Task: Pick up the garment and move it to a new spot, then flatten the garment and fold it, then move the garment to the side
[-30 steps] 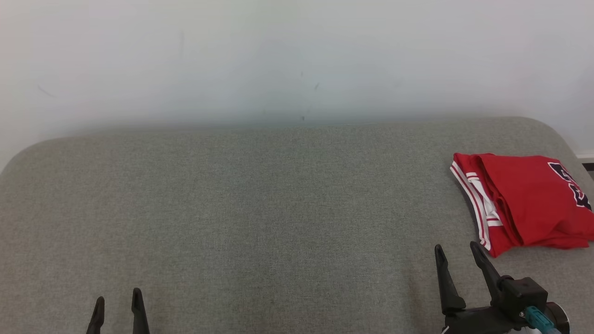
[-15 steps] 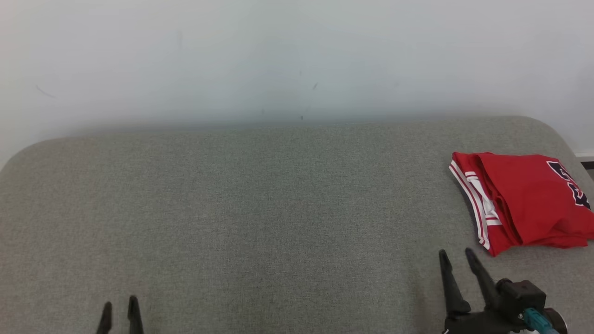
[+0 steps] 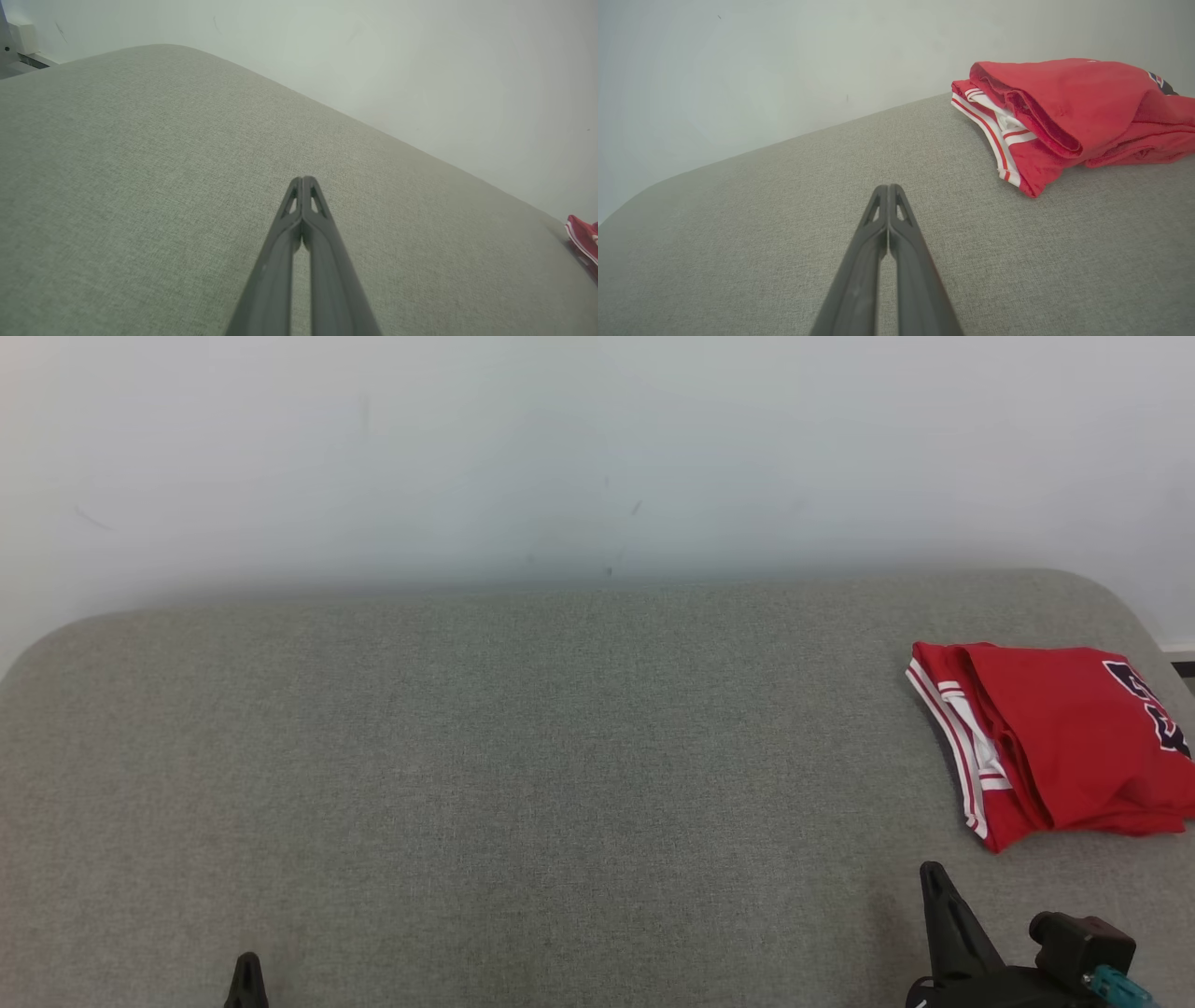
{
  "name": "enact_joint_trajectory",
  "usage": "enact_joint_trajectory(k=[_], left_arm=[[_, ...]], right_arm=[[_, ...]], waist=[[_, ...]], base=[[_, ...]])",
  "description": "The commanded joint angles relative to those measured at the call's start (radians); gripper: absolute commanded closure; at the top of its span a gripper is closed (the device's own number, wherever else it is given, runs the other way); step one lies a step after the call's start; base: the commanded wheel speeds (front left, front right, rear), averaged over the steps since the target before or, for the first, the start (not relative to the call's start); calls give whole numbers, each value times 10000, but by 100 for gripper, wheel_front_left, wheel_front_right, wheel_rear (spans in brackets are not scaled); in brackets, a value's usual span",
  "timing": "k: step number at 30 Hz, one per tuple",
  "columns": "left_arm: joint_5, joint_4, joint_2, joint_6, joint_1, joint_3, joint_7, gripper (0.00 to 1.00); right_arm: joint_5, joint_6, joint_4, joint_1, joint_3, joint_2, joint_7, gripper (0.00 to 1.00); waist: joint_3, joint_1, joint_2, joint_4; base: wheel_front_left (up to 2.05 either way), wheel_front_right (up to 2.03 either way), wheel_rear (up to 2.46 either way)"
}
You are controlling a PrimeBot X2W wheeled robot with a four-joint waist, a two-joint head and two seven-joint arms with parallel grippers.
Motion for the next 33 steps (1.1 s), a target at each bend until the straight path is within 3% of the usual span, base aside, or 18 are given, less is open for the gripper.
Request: enact_joint_trajectory(k=[1, 33], left_arm=[[-325, -107, 49, -32, -325, -6, 70, 100], [-4636, 74, 82, -162, -1107, -131, 1148, 100]], right_arm=[[378, -2, -140, -271, -68, -14, 50, 100], [5245, -8, -55, -678, -549, -20, 946, 100]], waist=[[1, 0, 0, 3], [33, 0, 0, 77]], base=[[0, 0, 0], [0, 0, 0]])
